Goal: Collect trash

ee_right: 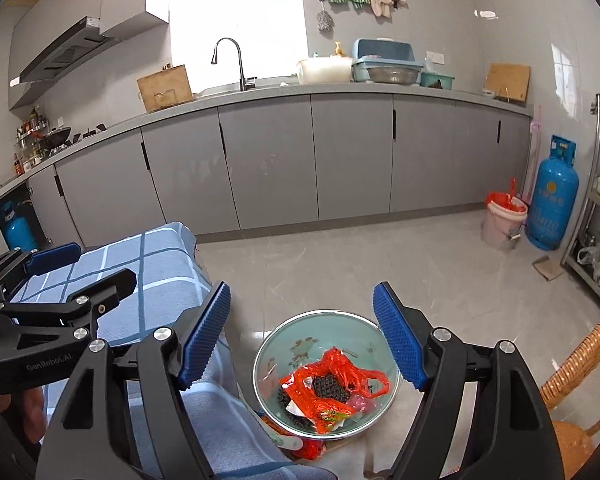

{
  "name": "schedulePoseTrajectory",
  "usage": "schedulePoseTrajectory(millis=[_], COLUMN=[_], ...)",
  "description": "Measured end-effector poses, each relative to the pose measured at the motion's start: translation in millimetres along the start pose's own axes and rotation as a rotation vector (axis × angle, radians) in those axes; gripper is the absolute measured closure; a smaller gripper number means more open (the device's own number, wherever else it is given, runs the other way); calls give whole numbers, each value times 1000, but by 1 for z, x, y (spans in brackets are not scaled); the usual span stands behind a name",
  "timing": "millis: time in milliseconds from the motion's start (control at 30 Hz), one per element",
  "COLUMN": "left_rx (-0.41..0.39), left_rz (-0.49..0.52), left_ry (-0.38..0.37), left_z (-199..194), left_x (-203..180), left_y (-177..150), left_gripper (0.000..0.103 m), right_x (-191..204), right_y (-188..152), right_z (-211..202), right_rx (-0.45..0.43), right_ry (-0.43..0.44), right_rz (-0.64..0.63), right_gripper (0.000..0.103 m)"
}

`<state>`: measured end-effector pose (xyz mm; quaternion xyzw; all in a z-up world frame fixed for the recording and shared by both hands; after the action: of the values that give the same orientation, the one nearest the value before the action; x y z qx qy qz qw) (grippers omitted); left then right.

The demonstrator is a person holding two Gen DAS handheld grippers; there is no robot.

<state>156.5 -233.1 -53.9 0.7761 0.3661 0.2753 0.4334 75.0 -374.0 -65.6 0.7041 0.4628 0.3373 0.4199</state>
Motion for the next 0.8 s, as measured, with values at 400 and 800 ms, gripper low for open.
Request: schedulePoseTrajectory(millis=[400, 800], left_rx=[-29, -28], left_rz=[-26, -24], left_ry=[10, 12], left_z=[-15, -17], left_x=[13, 16], left_y=[5, 4], left_gripper=[17, 16], right_x=[10, 12], right_y=[4, 3], right_z=[-14, -15], right_rx=[-14, -10], right_ry=[-1, -2], right_rz=[-24, -22], right_gripper=[28, 28])
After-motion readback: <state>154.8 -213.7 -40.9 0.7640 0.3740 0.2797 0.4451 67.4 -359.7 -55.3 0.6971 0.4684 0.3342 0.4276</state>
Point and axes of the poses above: each gripper's, at about its wrist camera, not at the fingertips, and z roughly the way its jaws point, x to its left, y to its top, the point moved 1 cm from there along z, roughly the way its jaws point, and after that the axes turned 4 degrees about -x, right-handed, at the moved point
